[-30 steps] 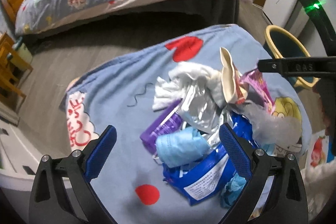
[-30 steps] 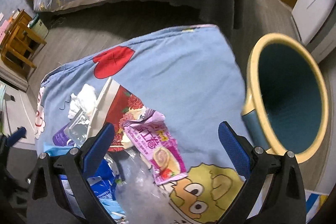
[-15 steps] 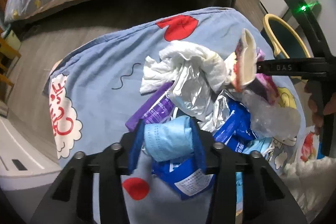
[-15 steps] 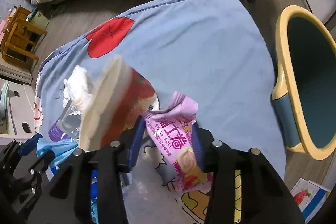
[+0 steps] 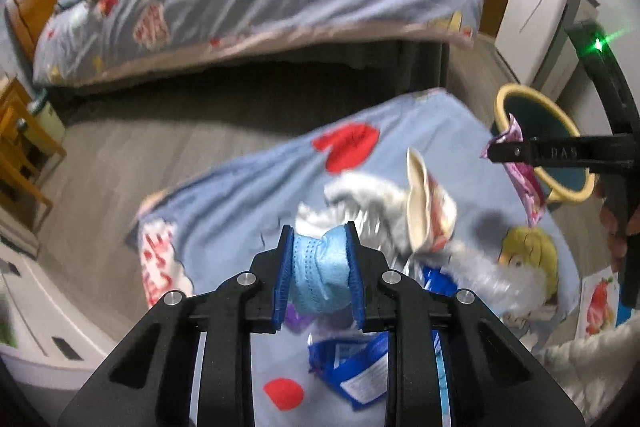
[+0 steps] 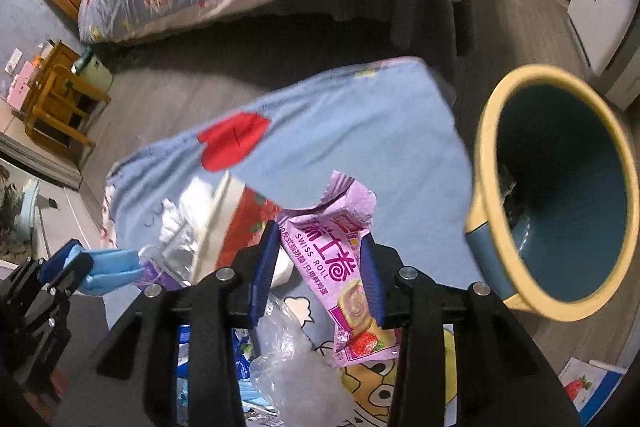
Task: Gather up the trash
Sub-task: 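Carry the mask and pink wrapper over the bin and open both tools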
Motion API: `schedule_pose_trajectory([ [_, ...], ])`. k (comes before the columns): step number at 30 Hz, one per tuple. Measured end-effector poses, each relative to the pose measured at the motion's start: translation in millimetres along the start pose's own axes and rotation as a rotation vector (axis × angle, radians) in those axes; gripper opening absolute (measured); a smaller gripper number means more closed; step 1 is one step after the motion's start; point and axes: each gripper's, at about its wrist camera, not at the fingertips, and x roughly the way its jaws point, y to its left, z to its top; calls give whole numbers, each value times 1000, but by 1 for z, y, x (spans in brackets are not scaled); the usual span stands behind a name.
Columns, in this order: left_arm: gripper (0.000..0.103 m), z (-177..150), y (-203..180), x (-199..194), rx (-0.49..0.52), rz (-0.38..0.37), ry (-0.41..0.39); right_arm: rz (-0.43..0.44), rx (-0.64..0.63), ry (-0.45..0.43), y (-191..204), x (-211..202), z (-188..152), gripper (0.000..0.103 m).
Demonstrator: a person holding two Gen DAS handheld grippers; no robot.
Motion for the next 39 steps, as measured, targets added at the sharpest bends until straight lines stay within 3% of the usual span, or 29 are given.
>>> schedule_pose_trajectory([
  [8,26,31,-17,-25,-26,-53,-117,19,59,-96,-30,-36,14,38],
  [15,26,52,-59,-27,8,-101,-156,-1,141,-148,-82,-59,17,38],
  [30,26,78,-179,3,122,-233,-169,-50,316,-212,-198,-85,8,38],
  [39,26,79,-246,41,175,-320,-122,-60,400,-206,-232,-78,3,38],
])
